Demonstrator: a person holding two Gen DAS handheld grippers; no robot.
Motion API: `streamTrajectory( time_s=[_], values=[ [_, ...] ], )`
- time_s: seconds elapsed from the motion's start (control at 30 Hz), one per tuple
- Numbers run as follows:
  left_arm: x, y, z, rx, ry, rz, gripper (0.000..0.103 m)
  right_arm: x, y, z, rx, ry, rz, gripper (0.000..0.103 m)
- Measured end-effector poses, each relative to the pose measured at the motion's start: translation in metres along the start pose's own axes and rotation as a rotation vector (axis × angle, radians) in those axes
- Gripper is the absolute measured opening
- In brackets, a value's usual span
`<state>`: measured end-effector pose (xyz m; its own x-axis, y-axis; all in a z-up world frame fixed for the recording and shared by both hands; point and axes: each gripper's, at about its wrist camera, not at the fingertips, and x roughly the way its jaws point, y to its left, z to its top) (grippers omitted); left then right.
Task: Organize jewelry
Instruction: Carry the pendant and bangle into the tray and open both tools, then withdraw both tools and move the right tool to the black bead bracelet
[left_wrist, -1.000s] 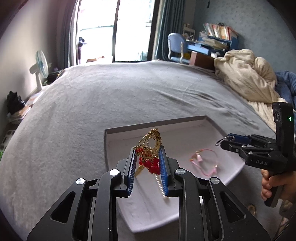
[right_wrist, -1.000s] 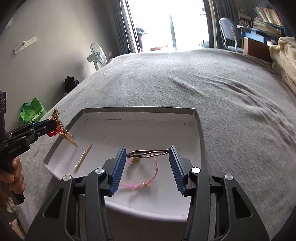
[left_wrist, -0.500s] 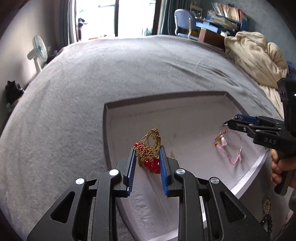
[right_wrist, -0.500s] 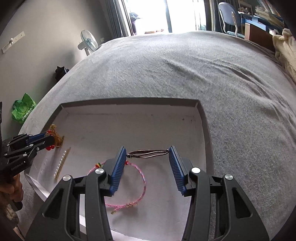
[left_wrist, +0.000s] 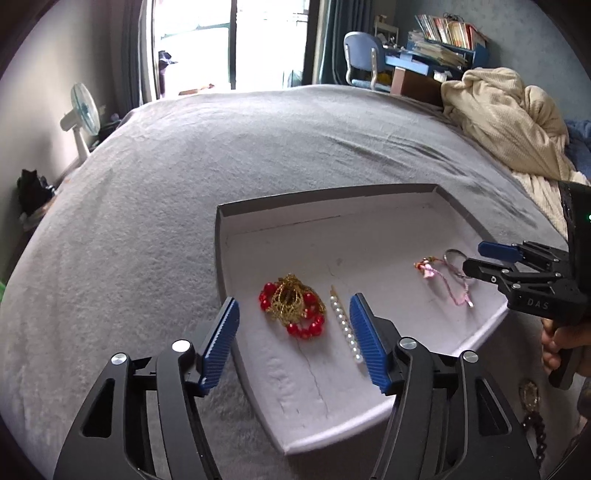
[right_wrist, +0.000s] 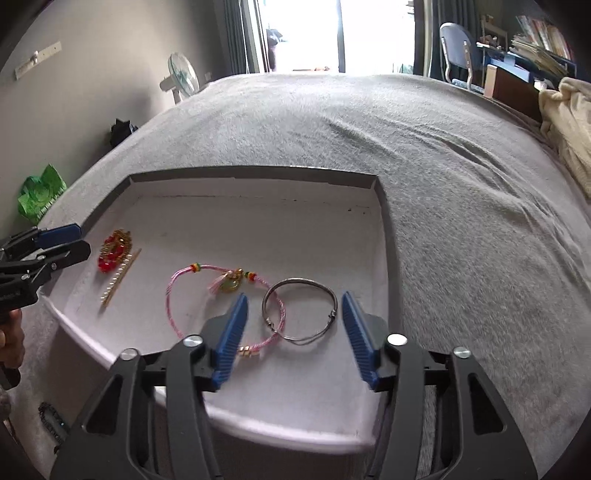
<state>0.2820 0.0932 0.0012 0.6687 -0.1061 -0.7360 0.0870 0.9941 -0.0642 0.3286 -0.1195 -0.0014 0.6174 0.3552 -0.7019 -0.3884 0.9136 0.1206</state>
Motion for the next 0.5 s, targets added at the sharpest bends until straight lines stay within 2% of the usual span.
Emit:
streamTrajectory(
  time_s=[0.23, 0.5],
  values=[
    [-0.03, -0.002, -0.018, -0.01, -0.039, 0.003, 0.069, -0.042, 0.004, -0.024, 0.016, -0.068, 0.023, 0.059],
    [-0.06, -0.005, -0.051, -0.038, -0.047, -0.019, 0.071, -0.076, 0.006, -0.064, 0.046, -0.082, 0.034, 0.06]
  ],
)
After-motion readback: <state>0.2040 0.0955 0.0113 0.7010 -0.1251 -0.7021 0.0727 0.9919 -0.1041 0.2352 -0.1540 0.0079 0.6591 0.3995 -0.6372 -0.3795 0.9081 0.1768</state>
